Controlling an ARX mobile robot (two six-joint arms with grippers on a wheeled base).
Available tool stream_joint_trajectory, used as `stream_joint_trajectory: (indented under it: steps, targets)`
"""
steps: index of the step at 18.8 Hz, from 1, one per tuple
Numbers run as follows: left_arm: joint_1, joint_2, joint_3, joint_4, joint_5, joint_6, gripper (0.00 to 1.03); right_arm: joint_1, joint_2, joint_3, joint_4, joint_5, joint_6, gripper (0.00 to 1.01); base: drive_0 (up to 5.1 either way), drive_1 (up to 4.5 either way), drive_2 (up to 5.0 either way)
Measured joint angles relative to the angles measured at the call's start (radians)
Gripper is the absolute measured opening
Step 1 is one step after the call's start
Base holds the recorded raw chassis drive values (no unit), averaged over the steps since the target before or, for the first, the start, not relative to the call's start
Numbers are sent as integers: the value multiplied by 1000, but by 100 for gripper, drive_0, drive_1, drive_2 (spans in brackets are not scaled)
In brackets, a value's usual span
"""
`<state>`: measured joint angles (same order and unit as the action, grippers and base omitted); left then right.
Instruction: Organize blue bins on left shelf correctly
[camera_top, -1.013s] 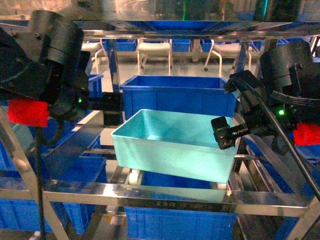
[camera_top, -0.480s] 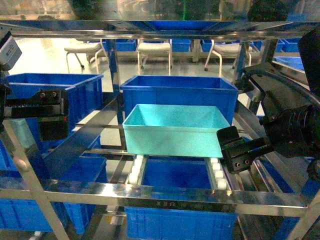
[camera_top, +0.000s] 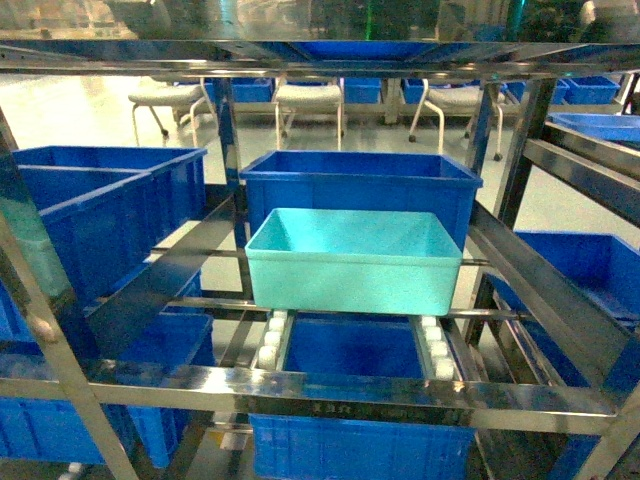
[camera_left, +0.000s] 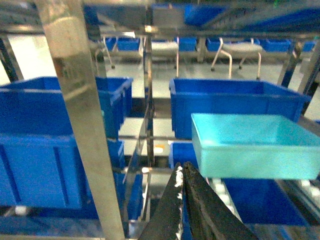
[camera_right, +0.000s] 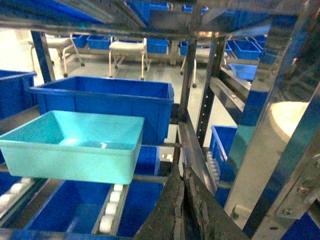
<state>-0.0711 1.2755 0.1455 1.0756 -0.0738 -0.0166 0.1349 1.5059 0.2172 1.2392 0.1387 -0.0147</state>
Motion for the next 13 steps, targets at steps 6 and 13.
stream_joint_trajectory:
  steps: [6, 13]
  targets:
    - [74, -209, -70, -115, 70, 2, 2, -41, -286, -75, -168, -40, 0, 2, 0, 0, 0]
    - [71, -457, -118, -300, 72, 2, 2, -142, -540, -163, -340, -128, 0, 2, 0, 0, 0]
